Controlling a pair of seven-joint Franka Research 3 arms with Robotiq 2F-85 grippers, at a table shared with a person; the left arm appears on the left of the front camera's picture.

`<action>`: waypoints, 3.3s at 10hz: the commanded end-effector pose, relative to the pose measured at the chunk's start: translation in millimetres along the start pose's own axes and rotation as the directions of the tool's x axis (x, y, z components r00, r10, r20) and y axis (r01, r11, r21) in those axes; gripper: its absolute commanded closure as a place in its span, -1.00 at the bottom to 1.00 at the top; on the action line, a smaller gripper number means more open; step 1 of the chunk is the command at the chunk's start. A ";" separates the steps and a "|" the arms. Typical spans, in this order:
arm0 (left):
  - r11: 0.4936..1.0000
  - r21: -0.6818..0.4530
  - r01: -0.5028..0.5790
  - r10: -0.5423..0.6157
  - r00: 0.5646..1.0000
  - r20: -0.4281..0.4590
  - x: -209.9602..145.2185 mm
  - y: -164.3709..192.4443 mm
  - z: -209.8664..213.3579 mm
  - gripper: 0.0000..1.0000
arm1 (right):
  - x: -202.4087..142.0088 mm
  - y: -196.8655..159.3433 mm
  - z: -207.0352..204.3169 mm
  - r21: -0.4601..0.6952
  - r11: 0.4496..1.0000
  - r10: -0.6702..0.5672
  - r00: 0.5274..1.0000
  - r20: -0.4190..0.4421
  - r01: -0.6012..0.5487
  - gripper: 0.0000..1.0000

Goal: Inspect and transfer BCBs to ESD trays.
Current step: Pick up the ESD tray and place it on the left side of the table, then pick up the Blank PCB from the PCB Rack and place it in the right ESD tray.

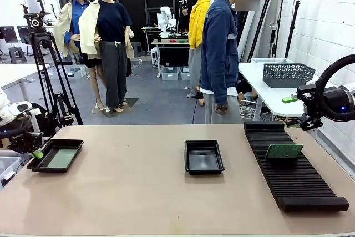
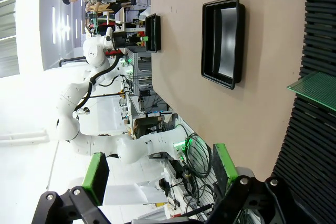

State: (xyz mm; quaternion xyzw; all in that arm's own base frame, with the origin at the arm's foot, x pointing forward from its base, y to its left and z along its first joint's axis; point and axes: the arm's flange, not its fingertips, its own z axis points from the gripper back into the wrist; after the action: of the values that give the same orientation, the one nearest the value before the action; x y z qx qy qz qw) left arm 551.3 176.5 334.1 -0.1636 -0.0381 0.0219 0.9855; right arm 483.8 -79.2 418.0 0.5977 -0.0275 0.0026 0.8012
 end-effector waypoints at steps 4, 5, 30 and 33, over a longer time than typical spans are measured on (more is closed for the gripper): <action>0.999 -0.044 -0.031 0.034 0.997 0.066 -0.5 -18.1 34.0 -1.00 | -2.7 0.3 -1.8 -0.004 1.000 0.001 1.000 0.005 -0.001 -1.00; 0.999 -0.039 -0.027 0.031 0.996 0.088 -2.3 -25.9 43.8 -1.00 | -2.7 0.3 -1.8 -0.004 1.000 0.001 1.000 0.005 -0.001 -1.00; 0.978 -0.209 -0.022 0.043 0.994 0.099 -11.6 -45.9 84.2 -1.00 | -2.7 0.3 -1.8 -0.004 1.000 0.001 1.000 0.005 -0.001 -1.00; 0.879 -0.472 -0.067 0.083 0.996 0.013 -15.0 -21.6 105.6 -1.00 | -2.7 0.3 -1.8 -0.004 1.000 0.001 1.000 0.005 -0.001 -1.00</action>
State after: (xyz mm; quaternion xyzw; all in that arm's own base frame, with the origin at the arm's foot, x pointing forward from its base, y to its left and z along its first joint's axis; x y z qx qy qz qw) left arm 523.6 168.0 440.4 -0.3461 -0.0642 0.0522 0.9346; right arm 483.7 -79.2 418.0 0.5977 -0.0275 0.0026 0.8012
